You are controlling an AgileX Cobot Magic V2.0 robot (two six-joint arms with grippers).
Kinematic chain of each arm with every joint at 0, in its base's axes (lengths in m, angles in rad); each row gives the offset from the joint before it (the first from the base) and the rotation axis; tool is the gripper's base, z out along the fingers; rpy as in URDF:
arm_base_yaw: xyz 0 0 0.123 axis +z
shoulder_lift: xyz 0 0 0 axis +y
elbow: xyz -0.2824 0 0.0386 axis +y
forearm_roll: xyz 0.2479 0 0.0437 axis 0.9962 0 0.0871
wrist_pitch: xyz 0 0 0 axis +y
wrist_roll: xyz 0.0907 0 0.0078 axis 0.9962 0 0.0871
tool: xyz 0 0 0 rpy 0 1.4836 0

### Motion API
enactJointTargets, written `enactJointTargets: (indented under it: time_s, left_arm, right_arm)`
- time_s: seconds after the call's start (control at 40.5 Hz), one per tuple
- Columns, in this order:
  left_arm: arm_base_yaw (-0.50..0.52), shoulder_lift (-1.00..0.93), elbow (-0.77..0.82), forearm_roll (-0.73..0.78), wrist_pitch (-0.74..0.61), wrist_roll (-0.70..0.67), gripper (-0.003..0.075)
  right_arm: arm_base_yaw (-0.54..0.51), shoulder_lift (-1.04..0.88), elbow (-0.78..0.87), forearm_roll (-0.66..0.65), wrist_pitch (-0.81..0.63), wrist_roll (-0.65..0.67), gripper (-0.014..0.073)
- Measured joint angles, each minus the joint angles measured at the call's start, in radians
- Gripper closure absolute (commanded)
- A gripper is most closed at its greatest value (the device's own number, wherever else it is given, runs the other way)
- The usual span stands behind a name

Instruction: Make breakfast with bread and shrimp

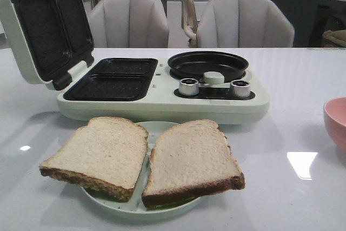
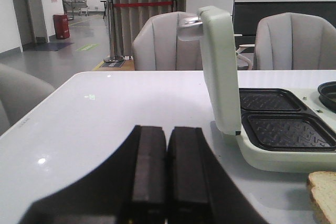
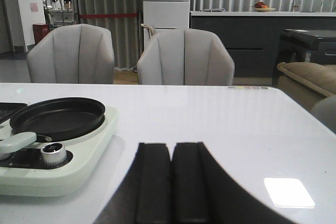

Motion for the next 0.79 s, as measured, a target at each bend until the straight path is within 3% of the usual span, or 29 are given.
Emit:
enactJointTargets:
  time_s: [0.791]
  left_arm:
    - [0.000,0.000,0.000,0.000,0.000,0.000,0.0619]
  right_arm:
    - [0.000,0.000,0.000,0.000,-0.022,0.000,0.0559]
